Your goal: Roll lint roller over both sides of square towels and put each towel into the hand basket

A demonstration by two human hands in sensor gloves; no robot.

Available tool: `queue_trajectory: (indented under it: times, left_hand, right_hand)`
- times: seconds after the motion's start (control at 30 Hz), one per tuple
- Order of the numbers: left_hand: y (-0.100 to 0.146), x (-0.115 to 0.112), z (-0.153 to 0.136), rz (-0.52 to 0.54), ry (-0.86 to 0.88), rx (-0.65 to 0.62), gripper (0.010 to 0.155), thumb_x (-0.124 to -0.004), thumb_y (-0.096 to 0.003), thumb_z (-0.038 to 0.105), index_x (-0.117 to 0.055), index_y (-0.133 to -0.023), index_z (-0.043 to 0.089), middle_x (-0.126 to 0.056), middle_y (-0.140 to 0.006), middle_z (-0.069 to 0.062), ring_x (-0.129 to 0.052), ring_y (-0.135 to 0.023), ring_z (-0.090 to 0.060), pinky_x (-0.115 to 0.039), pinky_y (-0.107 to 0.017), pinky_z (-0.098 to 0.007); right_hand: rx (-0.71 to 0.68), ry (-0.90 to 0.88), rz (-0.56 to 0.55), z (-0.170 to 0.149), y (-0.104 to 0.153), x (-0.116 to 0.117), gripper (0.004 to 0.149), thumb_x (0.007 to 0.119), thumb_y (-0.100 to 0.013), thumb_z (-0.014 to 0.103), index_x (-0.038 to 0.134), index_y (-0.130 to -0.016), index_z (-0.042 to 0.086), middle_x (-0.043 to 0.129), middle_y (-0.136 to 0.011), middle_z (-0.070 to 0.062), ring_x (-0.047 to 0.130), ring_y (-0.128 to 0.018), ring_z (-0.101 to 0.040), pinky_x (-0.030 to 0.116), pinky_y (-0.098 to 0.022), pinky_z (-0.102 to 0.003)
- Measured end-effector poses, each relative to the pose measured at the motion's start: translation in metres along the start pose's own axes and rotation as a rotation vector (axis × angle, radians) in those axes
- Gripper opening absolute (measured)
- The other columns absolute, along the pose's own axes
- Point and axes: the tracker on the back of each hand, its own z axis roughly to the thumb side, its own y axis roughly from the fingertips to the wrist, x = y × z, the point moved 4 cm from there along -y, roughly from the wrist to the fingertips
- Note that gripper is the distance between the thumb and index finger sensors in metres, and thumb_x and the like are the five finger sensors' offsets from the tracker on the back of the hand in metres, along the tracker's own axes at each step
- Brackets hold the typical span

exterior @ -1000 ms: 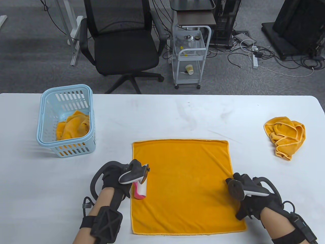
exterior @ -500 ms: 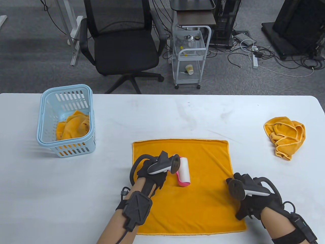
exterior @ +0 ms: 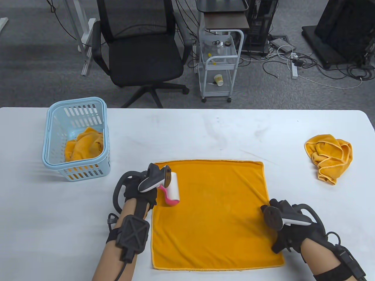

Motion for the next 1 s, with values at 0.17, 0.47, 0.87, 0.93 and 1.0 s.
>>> queue_trajectory:
  times: [0.17, 0.47, 0.87, 0.93, 1.0]
  left_hand:
    - [-0.016, -0.002, 0.062, 0.012, 0.104, -0.175, 0.057, -0.083, -0.0513, 0.037, -0.05, -0.098, 0.038, -0.075, -0.097, 0.006, -0.092, -0.081, -0.024, -0.082, -0.063, -0.057]
    - [-0.016, -0.01, 0.047, 0.049, -0.186, -0.029, 0.048, -0.082, -0.0517, 0.034, -0.058, -0.093, 0.039, -0.079, -0.094, 0.006, -0.093, -0.078, -0.026, -0.079, -0.066, -0.058]
    - [0.023, -0.004, -0.011, -0.001, -0.255, 0.101, 0.048, -0.082, -0.0524, 0.033, -0.057, -0.092, 0.041, -0.075, -0.097, 0.006, -0.09, -0.081, -0.025, -0.074, -0.068, -0.06]
    - [0.029, -0.001, 0.014, 0.018, -0.114, -0.022, 0.049, -0.082, -0.052, 0.034, -0.056, -0.093, 0.041, -0.076, -0.096, 0.007, -0.09, -0.081, -0.025, -0.075, -0.067, -0.06]
    - [0.034, 0.001, 0.051, 0.03, -0.033, -0.129, 0.052, -0.083, -0.0515, 0.035, -0.054, -0.095, 0.039, -0.075, -0.096, 0.006, -0.09, -0.08, -0.024, -0.076, -0.066, -0.059]
  right_hand:
    - [-0.001, -0.016, 0.004, -0.001, 0.0, 0.001, 0.126, 0.099, -0.029, 0.062, 0.014, -0.109, 0.014, 0.015, -0.112, -0.028, 0.028, -0.103, -0.057, 0.042, -0.066, -0.076]
    - [-0.002, -0.021, 0.004, -0.002, 0.0, 0.001, 0.126, 0.099, -0.029, 0.062, 0.014, -0.109, 0.015, 0.015, -0.112, -0.028, 0.028, -0.103, -0.057, 0.042, -0.066, -0.076]
    - [-0.012, -0.024, 0.001, -0.002, -0.001, 0.001, 0.124, 0.099, -0.03, 0.061, 0.016, -0.11, 0.015, 0.016, -0.113, -0.028, 0.029, -0.103, -0.057, 0.043, -0.066, -0.076]
    - [-0.013, -0.032, 0.002, -0.002, -0.001, 0.001, 0.124, 0.099, -0.03, 0.061, 0.016, -0.11, 0.015, 0.016, -0.113, -0.027, 0.029, -0.103, -0.057, 0.042, -0.066, -0.076]
    - [-0.015, -0.033, 0.002, -0.002, -0.001, 0.001, 0.124, 0.099, -0.03, 0.061, 0.016, -0.11, 0.015, 0.016, -0.113, -0.027, 0.029, -0.103, -0.057, 0.042, -0.066, -0.076]
